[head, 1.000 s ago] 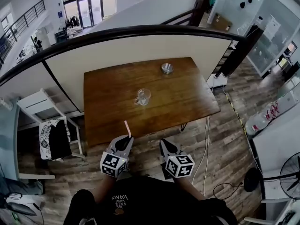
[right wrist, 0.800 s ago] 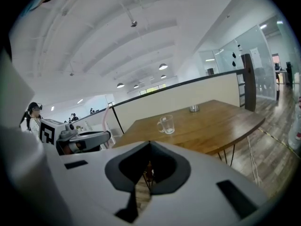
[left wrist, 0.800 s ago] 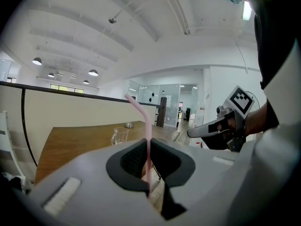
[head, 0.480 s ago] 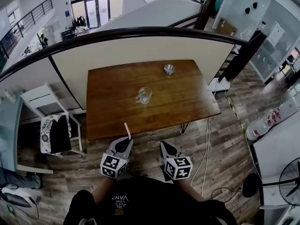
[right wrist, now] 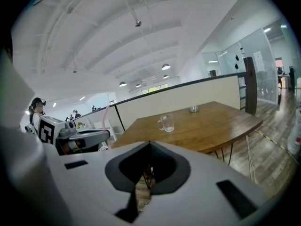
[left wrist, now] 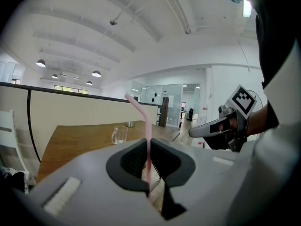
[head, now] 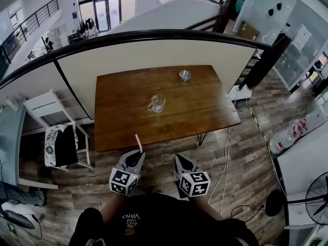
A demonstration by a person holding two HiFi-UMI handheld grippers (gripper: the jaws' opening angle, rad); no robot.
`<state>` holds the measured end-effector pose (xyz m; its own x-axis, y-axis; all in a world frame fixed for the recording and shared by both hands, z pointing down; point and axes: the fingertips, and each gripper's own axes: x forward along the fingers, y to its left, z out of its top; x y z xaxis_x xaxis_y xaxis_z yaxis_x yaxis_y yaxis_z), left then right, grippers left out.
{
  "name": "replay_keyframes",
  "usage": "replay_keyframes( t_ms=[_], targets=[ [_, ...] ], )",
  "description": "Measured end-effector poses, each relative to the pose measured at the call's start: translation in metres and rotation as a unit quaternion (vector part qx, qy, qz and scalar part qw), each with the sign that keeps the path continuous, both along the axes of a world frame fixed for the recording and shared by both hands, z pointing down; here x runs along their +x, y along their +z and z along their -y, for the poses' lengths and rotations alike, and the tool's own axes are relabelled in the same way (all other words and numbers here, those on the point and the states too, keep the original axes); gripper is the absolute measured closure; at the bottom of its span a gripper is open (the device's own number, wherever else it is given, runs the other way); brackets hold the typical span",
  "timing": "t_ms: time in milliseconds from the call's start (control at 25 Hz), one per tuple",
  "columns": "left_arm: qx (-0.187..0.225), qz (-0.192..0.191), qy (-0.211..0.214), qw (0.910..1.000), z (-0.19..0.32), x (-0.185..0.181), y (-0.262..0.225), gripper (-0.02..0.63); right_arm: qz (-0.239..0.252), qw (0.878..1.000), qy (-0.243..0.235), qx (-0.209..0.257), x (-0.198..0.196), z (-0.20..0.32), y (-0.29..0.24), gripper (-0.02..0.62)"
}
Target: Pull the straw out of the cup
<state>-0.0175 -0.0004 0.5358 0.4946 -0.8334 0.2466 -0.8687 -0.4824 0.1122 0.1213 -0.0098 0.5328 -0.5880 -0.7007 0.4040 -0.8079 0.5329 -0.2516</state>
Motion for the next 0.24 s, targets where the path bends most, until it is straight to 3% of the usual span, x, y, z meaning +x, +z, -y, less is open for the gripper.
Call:
replay_keyframes(
  t_ms=[240],
  targets=[
    [0.003, -0.003, 0.008, 1.0000, 0.0002, 0.0056, -0.0048, 0.574, 0.001, 1.000, -0.002, 0.004, -0.0008, 0.0006, -0.0028, 0.583]
  ],
)
